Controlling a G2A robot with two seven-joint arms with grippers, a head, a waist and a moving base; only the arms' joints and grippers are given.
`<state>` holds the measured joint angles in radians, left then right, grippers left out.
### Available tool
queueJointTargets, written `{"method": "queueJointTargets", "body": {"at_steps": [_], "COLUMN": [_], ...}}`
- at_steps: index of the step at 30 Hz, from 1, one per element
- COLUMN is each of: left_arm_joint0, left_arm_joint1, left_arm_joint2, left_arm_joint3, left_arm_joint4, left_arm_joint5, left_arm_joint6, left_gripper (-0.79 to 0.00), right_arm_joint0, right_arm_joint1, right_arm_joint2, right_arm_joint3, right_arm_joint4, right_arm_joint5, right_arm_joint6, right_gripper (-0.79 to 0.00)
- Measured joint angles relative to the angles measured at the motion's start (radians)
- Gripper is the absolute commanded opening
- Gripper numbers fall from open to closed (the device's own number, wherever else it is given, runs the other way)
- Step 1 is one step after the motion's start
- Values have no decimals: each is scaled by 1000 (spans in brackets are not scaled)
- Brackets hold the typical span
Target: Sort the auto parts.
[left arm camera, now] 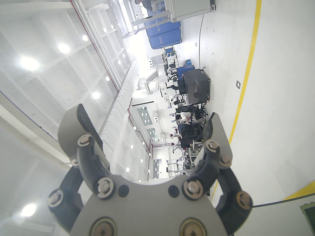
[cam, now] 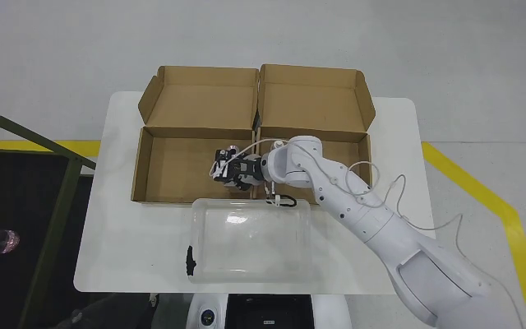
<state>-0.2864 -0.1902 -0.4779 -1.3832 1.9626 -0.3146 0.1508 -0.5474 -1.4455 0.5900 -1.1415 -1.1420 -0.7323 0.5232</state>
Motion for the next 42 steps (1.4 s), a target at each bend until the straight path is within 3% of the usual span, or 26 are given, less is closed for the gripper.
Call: {"method": "queueJointTargets", "body": {"at_steps": [8, 12, 24, 33, 42], "left_arm_joint0": [0, 0, 0, 0, 0], "left_arm_joint1": [0, 0, 0, 0, 0], "left_arm_joint2": [0, 0, 0, 0, 0], "left_arm_joint3": [0, 0, 0, 0, 0], "left_arm_joint4": [0, 0, 0, 0, 0], "left_arm_joint5": [0, 0, 0, 0, 0], "left_arm_joint6": [0, 0, 0, 0, 0], "left_gripper": [0, 0, 0, 0, 0], "right_arm_joint0": [0, -1, -41, -95, -239], "right_arm_joint1": [-7, -8, 11, 40, 91], "right_arm_joint2": [2, 7, 73, 152, 278], "right_arm_joint3": [7, 5, -116, -277, -511], "right_arm_joint4": [-4, -8, 29, 43, 13], "right_arm_joint5": [0, -4, -47, -82, -81], "right_arm_joint6": [14, 18, -10, -42, -30], "right_gripper": [-369, -376, -323, -283, -200]}}
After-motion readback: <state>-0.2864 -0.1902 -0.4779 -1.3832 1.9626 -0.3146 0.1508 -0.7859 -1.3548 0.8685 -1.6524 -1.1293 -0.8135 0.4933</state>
